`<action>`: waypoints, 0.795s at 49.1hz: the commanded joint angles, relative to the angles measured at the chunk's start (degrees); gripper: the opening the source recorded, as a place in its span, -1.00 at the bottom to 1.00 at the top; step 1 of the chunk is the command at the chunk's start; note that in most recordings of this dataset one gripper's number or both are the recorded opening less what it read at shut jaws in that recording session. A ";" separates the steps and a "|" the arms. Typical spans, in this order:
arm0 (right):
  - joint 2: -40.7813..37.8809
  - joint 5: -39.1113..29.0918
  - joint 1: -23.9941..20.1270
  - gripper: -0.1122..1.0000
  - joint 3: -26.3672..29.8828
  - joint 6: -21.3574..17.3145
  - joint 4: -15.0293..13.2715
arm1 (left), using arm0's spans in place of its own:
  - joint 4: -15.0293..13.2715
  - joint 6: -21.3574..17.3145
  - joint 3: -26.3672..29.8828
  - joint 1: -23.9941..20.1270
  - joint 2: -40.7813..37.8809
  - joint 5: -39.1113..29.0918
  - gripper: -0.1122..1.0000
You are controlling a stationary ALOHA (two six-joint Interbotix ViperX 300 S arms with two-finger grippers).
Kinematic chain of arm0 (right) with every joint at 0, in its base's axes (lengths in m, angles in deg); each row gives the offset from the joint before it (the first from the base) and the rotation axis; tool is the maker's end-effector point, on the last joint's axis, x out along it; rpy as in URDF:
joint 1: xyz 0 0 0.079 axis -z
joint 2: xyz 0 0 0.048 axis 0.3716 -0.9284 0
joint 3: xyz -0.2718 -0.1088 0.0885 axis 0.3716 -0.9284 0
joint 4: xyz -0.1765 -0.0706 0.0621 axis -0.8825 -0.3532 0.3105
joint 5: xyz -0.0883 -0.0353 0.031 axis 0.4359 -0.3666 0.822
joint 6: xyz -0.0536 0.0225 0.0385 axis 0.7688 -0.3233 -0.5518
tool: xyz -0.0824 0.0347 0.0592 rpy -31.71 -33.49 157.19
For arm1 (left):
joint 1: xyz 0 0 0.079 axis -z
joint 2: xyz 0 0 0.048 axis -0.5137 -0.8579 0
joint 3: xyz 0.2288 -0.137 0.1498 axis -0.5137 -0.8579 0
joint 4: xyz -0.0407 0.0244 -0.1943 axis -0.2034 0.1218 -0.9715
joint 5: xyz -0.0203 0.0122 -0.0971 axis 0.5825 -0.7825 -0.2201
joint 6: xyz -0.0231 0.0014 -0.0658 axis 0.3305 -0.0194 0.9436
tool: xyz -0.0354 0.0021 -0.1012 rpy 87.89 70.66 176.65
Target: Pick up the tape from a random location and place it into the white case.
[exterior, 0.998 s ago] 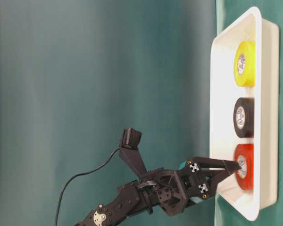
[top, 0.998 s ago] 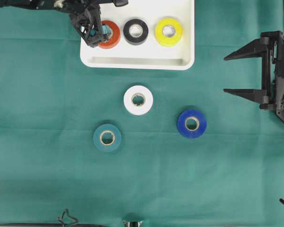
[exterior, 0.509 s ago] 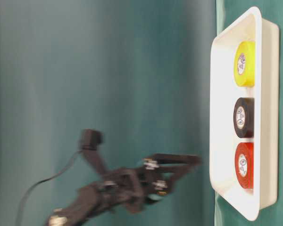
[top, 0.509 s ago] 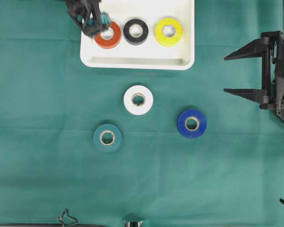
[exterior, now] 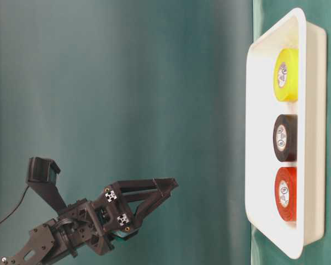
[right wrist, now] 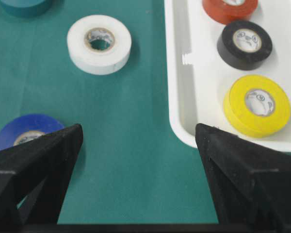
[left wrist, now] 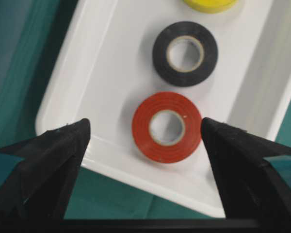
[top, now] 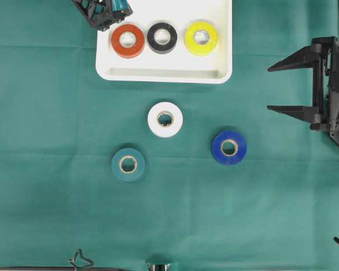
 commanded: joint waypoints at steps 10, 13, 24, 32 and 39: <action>-0.18 0.18 0.09 0.81 1.76 -0.09 -0.18 | -0.09 -0.09 0.88 9.40 1.67 0.62 0.94; -0.09 0.18 0.09 0.81 1.85 -0.09 -0.18 | -0.09 0.00 0.97 12.04 1.76 0.79 0.94; -0.18 0.18 0.09 0.81 2.02 -0.09 -0.18 | -0.09 0.18 0.88 19.86 2.46 3.43 0.94; -0.18 0.09 0.09 0.81 2.11 -0.09 -0.09 | -0.09 0.18 0.53 20.04 2.55 5.63 0.94; -0.09 -0.09 0.09 0.81 2.20 -0.35 -0.09 | -0.09 0.18 0.18 20.04 2.81 5.80 0.94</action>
